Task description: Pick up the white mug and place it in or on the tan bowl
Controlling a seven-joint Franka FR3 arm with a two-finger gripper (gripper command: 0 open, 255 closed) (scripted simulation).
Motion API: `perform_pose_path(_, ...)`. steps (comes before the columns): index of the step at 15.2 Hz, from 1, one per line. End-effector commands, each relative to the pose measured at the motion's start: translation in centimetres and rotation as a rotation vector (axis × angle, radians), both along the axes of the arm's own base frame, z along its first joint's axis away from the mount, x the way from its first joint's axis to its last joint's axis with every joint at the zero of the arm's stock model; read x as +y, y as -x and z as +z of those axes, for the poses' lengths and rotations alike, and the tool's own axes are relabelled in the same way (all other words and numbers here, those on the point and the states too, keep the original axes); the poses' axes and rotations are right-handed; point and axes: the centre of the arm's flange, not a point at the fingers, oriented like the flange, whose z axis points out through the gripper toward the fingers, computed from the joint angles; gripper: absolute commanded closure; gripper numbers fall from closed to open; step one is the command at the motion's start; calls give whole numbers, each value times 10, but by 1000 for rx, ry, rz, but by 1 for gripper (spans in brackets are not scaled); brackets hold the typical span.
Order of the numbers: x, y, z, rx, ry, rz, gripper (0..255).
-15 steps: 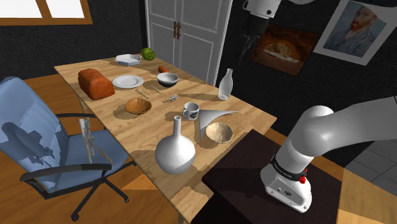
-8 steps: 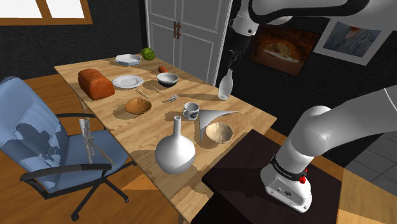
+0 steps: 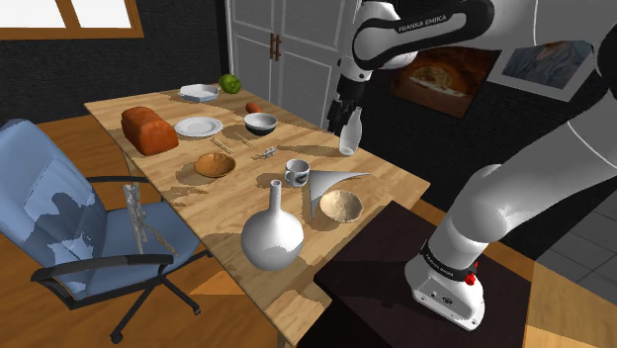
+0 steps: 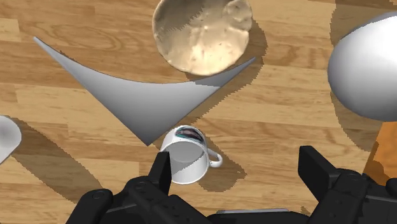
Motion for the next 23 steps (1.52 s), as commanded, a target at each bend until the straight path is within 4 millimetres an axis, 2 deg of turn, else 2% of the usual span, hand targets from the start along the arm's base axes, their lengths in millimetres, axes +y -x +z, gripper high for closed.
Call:
perform_pose_path(1, -8, -19, -22, 2, 1, 2, 0)
perform_pose_path(22, -75, -186, -237, 34, 2, 29, 0)
perform_pose_path(23, -77, -189, -241, 35, 2, 29, 0)
